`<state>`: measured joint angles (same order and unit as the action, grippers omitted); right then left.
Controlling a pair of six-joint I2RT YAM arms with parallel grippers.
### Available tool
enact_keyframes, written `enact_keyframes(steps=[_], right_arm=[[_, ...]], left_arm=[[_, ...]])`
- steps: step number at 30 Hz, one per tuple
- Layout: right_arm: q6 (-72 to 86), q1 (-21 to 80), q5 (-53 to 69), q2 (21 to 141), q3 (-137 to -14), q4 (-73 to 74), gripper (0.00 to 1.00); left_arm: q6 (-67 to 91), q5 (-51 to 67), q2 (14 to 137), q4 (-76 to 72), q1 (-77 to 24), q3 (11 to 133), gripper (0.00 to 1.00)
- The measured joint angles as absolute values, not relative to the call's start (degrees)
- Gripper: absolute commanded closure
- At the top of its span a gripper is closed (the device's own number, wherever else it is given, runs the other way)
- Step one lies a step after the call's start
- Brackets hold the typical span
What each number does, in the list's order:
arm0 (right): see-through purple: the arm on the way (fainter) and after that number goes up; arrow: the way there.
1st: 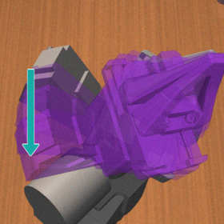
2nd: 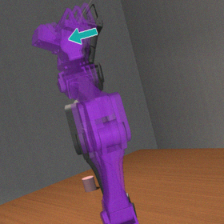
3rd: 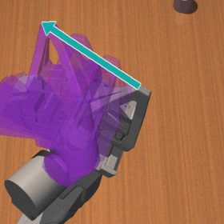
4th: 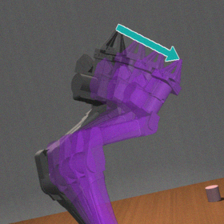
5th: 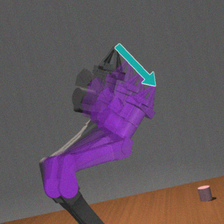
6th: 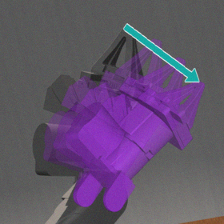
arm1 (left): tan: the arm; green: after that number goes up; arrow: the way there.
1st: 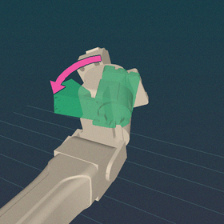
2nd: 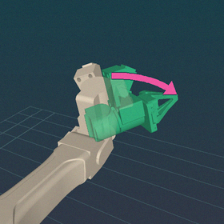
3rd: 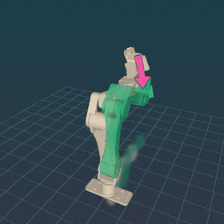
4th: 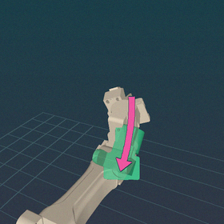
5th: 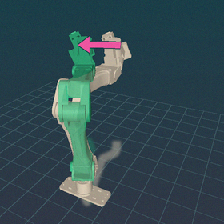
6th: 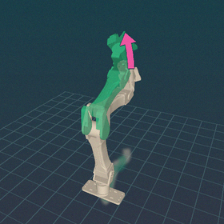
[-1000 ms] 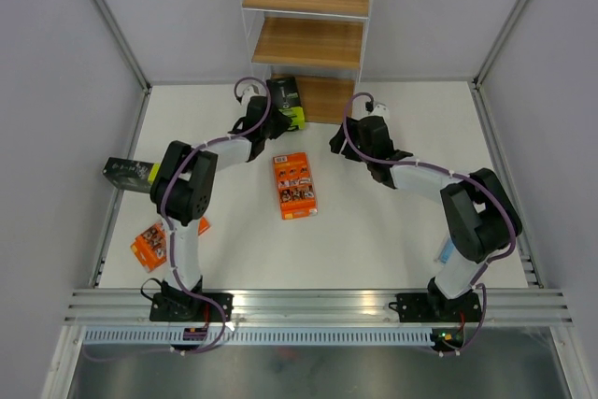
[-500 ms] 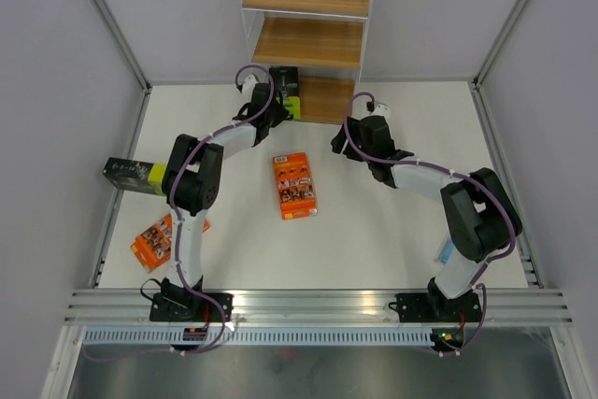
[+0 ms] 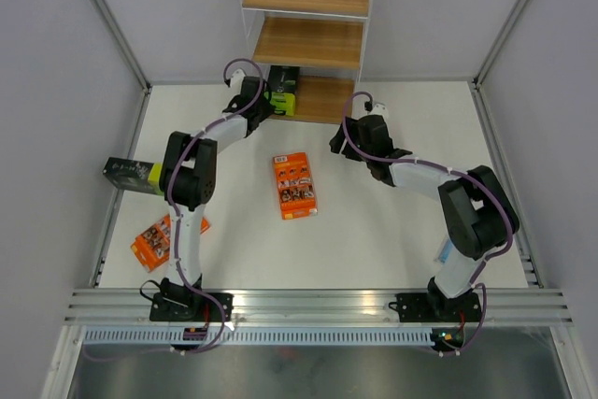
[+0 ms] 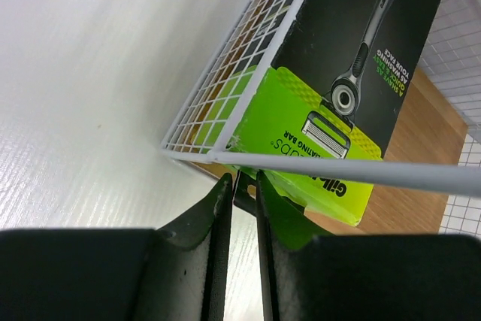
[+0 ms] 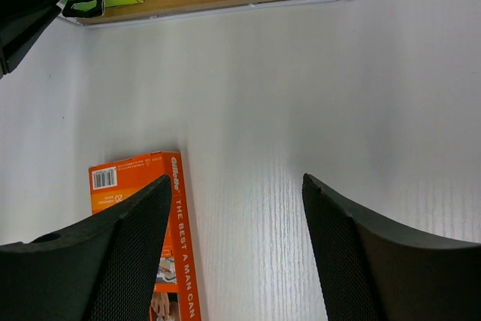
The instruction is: Place and organize the shaving razors onto the shelf
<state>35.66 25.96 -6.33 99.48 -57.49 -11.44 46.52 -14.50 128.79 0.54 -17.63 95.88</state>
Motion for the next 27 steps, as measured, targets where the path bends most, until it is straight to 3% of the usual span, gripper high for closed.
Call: enact_keyframes(steps=[6, 13, 16, 19, 20, 24, 27], right_arm=[[35.4, 26.0, -5.9, 99.4, -57.5, -11.3, 0.22], [33.5, 26.0, -2.7, 96.1, -57.2, -9.1, 0.11], [32.6, 26.0, -0.5, 92.0, -55.5, -8.4, 0.09], [32.2, 26.0, 1.8, 87.6, -53.3, -7.6, 0.07], [32.1, 26.0, 2.4, 86.0, -52.1, -7.3, 0.07], [32.1, 26.0, 4.6, 79.2, -47.0, -5.1, 0.04], [32.1, 26.0, 5.8, 74.3, -43.7, -2.8, 0.02]], left_arm=[[44.2, -13.3, 127.9, -1.0, -18.0, 93.5, 0.75], [41.7, -12.7, 115.0, -3.1, -22.0, 78.5, 0.68], [41.1, -11.9, 106.2, -3.5, -23.5, 72.6, 0.60], [40.7, -11.4, 95.8, -3.5, -24.1, 67.1, 0.42], [40.6, -11.2, 92.5, -3.5, -24.1, 65.4, 0.28], [40.4, -11.1, 81.6, -0.3, -24.0, 60.1, 0.06], [40.4, -13.0, 76.9, 5.7, -23.6, 59.6, 0.00]])
